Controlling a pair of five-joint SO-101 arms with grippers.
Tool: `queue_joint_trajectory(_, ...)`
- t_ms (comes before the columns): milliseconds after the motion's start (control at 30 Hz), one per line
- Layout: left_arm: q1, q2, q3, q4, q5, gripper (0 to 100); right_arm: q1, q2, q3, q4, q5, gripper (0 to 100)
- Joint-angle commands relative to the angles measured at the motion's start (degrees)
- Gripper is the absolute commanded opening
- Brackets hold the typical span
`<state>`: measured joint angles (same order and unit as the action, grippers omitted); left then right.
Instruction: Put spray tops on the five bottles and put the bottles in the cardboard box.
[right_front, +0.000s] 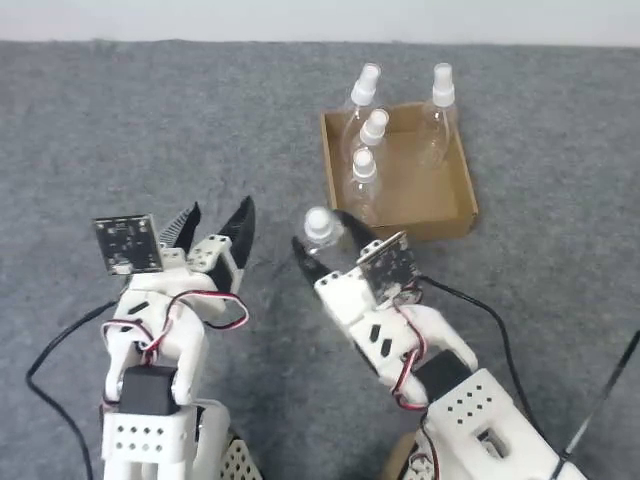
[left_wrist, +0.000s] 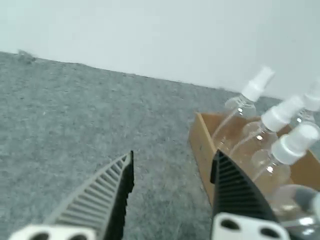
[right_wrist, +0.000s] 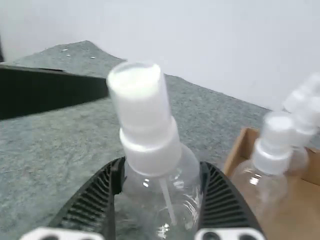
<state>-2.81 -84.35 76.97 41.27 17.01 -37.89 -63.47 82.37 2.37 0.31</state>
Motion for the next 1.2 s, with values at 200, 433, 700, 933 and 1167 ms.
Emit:
queue_joint_trajectory(200,-1.9,-0.8,-3.3,-1.7,1.5,24,8.1,-7.0,-4.9,0.8,-0.3,5.2)
queue_joint_trajectory(433,-1.9,-0.8,-3.3,-1.8,1.5,24,13.6,-19.4,-6.8,12.9,-0.4,5.5)
queue_joint_trajectory(700,-1.8,-0.8,-3.3,-1.8,1.5,24,17.9,-26.3,-6.6,16.5,-0.4,5.5)
queue_joint_trajectory(933,-1.8,-0.8,-3.3,-1.8,1.3,24,23.1,-26.3,-6.9,15.9,-0.4,5.4)
queue_joint_trajectory(1167,-1.8,-0.8,-3.4,-1.8,1.3,24,24.4,-26.3,-6.9,15.8,-0.4,5.3)
